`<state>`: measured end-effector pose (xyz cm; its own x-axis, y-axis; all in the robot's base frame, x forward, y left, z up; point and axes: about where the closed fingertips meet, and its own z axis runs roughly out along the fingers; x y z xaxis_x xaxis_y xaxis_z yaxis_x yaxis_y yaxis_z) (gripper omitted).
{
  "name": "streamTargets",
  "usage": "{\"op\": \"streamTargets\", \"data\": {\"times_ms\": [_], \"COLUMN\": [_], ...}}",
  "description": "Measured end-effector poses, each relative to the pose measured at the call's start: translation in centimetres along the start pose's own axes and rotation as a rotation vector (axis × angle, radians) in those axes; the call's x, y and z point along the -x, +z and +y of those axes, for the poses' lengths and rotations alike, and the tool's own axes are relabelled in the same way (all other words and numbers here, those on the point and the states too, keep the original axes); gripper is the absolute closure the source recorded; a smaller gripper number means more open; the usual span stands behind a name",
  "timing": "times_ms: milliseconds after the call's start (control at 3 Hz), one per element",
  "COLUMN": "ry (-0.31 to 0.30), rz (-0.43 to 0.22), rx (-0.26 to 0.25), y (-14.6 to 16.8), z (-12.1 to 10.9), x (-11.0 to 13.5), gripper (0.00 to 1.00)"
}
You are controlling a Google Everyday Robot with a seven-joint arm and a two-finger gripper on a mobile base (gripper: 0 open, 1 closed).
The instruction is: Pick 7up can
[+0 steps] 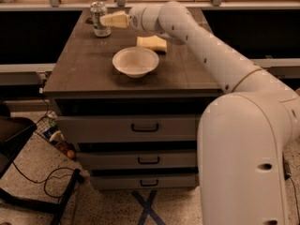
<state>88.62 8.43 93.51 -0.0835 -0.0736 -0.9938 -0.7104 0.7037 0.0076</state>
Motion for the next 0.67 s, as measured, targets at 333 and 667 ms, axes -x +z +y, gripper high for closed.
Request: {"op": "streamTargets", "data": {"times_ms": [333, 667], "ry": [-0.033, -0.025], "rz": [-0.006, -0.005], "rx": [0.055, 0.049], "y": [1.30, 1.93], "z": [1.64, 1.93], "x": [1.67, 1.34], "gripper": [0.00, 0.00]}}
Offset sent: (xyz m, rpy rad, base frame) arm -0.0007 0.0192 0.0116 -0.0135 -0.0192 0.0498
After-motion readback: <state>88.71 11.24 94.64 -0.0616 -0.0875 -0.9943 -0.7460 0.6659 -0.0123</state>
